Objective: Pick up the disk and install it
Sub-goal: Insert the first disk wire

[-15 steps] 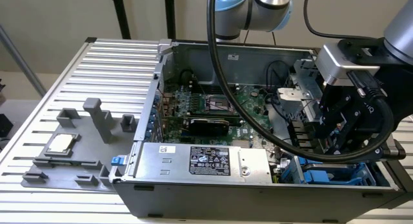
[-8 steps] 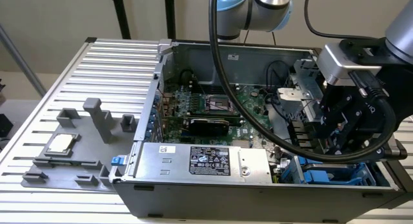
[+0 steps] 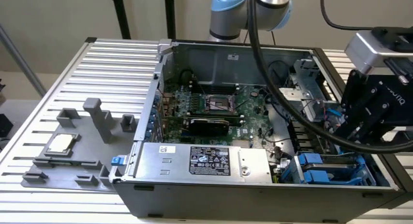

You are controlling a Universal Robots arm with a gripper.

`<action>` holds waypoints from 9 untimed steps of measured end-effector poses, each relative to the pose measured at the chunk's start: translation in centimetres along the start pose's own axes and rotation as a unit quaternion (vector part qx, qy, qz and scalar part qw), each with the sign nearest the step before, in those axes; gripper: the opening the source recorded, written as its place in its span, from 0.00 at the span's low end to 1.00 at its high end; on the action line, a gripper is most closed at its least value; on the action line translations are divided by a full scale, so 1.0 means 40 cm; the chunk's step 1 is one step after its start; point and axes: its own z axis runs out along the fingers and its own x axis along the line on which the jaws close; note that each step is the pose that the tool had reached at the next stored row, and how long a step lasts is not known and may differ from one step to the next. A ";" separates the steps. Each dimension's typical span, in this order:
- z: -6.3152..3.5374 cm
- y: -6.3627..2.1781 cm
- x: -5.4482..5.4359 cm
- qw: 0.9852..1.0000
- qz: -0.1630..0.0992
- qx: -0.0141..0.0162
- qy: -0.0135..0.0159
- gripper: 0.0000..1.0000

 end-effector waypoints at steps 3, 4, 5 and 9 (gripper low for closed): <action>-0.012 -0.018 -0.002 1.000 0.000 0.000 0.000 0.00; -0.014 -0.023 -0.002 1.000 0.000 -0.001 0.000 0.00; -0.014 -0.028 -0.003 1.000 0.000 -0.001 0.000 0.00; -0.014 -0.050 -0.007 1.000 0.000 -0.002 0.000 0.00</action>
